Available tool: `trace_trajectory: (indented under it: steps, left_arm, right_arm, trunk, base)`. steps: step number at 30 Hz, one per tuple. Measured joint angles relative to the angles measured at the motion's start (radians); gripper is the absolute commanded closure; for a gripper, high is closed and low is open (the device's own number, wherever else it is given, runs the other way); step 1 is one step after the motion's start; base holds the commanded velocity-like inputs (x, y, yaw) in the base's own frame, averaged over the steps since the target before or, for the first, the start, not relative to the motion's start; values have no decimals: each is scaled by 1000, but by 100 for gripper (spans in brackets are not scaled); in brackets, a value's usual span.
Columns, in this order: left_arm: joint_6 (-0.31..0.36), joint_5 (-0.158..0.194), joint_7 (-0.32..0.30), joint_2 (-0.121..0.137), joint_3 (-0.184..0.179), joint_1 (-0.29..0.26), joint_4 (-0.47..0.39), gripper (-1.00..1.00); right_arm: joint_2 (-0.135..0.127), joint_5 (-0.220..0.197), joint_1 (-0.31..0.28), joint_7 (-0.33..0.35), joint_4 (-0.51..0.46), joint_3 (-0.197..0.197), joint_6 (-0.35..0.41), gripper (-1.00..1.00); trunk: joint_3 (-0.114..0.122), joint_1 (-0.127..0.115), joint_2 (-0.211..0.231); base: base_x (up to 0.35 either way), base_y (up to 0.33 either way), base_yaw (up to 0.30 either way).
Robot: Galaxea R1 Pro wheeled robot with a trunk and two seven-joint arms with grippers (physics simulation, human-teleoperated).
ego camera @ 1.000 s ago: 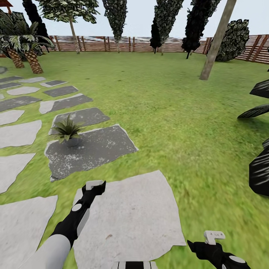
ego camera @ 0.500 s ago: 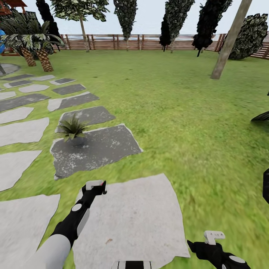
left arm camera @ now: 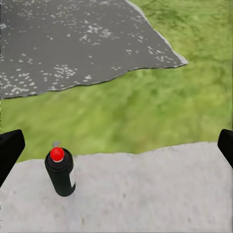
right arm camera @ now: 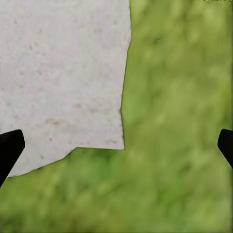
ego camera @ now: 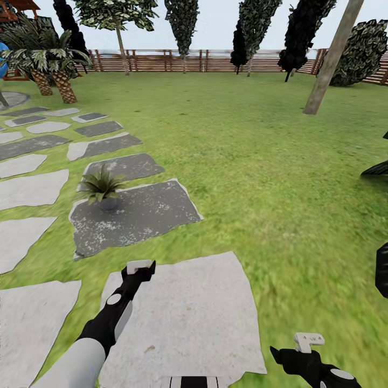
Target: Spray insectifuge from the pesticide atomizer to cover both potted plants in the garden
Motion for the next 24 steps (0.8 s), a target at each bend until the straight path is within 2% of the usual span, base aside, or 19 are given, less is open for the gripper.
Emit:
trace_trajectory:
  steps: [16,24]
  left_arm:
    - [-1,1,0,-1,2,0,0,-100]
    - [-1,2,0,-1,1,0,0,-100]
  right_arm:
    - [0,0,0,0,0,0,0,-100]
    - [0,0,0,0,-1,0,0,-100]
  trunk:
    - [0,0,0]
    - [-31,4,-2]
  base:
    - [0,-5,199]
    - [0,0,31]
